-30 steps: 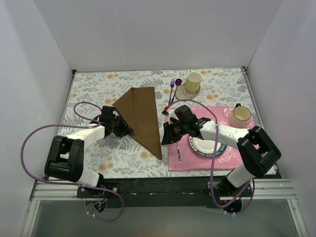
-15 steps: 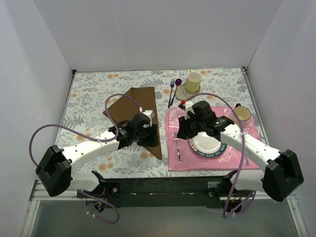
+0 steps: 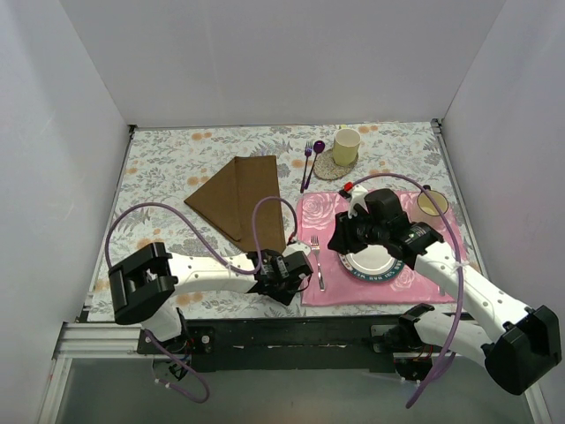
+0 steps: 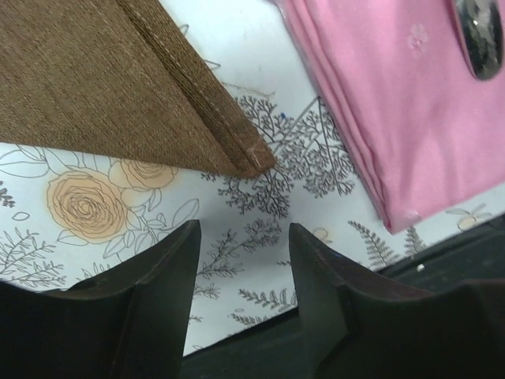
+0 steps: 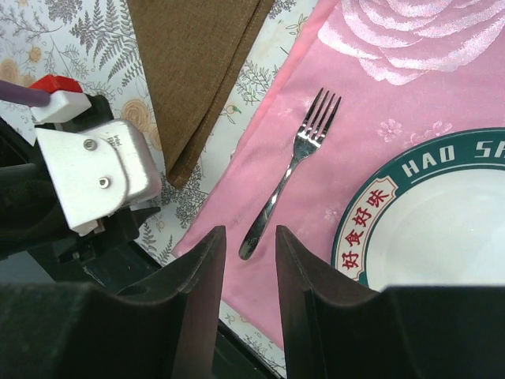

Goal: Fold the napkin, place the utensils inside, and roll it up
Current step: Fold the napkin

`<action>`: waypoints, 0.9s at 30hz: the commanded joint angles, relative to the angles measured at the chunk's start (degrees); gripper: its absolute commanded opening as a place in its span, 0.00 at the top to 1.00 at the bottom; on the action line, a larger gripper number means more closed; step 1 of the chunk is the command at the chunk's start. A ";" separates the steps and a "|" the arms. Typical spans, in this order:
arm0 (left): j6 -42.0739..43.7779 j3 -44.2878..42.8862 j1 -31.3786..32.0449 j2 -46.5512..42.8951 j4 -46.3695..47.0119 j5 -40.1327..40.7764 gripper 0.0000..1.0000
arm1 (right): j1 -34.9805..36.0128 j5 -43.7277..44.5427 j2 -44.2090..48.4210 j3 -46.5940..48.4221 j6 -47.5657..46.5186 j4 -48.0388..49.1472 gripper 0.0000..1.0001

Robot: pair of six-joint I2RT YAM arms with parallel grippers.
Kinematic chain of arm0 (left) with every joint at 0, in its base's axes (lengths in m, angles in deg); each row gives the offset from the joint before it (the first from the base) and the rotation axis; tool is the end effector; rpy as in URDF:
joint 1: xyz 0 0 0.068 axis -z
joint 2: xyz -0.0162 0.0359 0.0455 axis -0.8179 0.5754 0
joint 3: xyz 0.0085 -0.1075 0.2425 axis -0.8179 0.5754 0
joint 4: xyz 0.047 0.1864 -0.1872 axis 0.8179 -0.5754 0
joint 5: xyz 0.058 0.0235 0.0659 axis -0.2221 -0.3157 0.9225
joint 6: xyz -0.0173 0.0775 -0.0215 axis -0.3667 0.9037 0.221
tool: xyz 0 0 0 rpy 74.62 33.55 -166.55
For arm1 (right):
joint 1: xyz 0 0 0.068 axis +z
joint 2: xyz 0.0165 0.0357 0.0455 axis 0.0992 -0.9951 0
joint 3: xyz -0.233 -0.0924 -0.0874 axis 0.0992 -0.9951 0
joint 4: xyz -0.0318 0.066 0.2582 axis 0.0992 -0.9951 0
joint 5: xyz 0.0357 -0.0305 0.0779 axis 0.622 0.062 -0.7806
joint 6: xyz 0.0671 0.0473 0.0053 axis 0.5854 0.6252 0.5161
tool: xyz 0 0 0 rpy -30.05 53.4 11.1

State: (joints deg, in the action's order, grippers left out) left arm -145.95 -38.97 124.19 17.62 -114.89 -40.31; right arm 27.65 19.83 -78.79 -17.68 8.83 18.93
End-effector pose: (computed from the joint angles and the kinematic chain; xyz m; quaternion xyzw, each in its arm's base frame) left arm 0.1219 -0.2711 0.1255 -0.0403 0.9773 -0.1131 0.1746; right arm 0.2060 0.1570 0.2388 -0.2137 0.8707 0.2724 0.3495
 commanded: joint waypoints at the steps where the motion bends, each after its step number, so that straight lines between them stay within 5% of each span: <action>1: 0.33 -3.64 0.46 1.00 -0.08 7.38 0.53 | -0.38 -0.62 2.34 -0.43 1.33 0.48 0.60; 9: 0.69 -9.52 4.77 6.01 -4.38 15.02 0.52 | -0.65 -0.88 2.34 -0.70 1.42 1.09 0.60; 27: 3.41 -10.06 4.86 10.41 -2.45 17.49 0.55 | -2.40 -2.64 2.77 -0.87 0.89 1.53 0.60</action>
State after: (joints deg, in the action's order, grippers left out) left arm -143.39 -47.93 129.13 27.61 -117.89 -25.25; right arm 25.75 18.59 -77.26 -18.11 9.64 18.97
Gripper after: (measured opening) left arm 0.453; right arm 0.403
